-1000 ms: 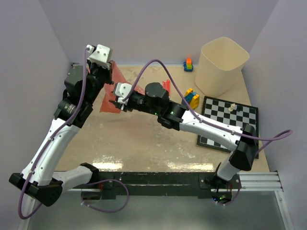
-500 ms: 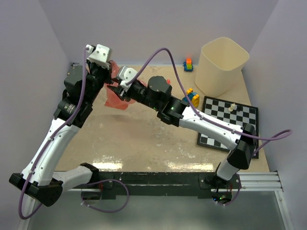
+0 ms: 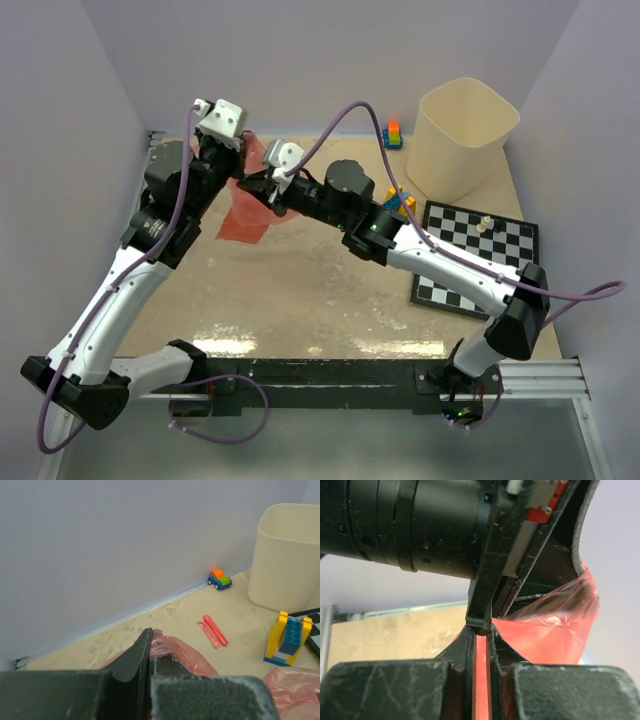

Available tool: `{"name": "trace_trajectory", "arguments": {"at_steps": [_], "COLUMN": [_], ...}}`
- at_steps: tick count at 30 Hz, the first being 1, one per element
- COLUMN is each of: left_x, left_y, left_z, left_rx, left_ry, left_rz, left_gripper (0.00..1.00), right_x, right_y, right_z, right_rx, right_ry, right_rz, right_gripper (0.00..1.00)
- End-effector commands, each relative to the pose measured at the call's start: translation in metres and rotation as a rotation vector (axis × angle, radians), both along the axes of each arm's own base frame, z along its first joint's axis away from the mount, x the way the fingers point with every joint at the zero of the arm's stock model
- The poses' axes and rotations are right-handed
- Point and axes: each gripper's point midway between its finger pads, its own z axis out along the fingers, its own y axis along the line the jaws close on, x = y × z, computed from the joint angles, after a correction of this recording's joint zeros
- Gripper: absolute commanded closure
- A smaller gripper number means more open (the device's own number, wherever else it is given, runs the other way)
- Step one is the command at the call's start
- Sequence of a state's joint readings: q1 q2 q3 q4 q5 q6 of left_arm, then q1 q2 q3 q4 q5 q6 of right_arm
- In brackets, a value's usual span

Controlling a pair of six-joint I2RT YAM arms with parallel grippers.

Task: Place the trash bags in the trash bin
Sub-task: Unfold the trash bag at the center of the board.

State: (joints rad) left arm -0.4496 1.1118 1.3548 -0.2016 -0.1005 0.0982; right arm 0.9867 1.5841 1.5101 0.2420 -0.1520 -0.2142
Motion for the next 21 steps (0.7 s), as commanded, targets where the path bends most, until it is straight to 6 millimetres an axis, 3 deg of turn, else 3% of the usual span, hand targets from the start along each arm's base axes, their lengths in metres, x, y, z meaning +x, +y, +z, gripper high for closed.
{"name": "trace_trajectory", "arguments": {"at_steps": [1, 5, 10, 14, 18, 21], "left_x": [-0.005, -0.014, -0.014, -0.020, -0.021, -0.021], "left_y": [0.028, 0.012, 0.008, -0.005, -0.014, -0.017], "left_z": [0.019, 0.007, -0.008, -0.013, -0.013, -0.009], "left_rx": [0.075, 0.138, 0.156, 0.159, 0.162, 0.160], "left_ry": [-0.115, -0.125, -0.063, -0.053, -0.045, -0.052], "left_rz": [0.083, -0.032, -0.058, -0.139, -0.192, -0.202], "left_gripper": [1.00, 1.00, 1.00, 1.00, 1.00, 1.00], "right_x": [0.052, 0.061, 0.067, 0.054, 0.042, 0.045], "right_y": [-0.096, -0.120, -0.137, -0.118, -0.100, -0.083], "right_z": [0.033, 0.031, 0.021, 0.008, 0.013, 0.012], "right_rx": [0.086, 0.074, 0.031, -0.066, -0.129, -0.164], "right_ry": [0.039, 0.038, 0.040, 0.002, -0.074, -0.085], "right_rz": [-0.230, -0.281, -0.320, -0.185, -0.054, -0.018], "right_gripper": [1.00, 1.00, 1.00, 0.98, 0.43, 0.34]}}
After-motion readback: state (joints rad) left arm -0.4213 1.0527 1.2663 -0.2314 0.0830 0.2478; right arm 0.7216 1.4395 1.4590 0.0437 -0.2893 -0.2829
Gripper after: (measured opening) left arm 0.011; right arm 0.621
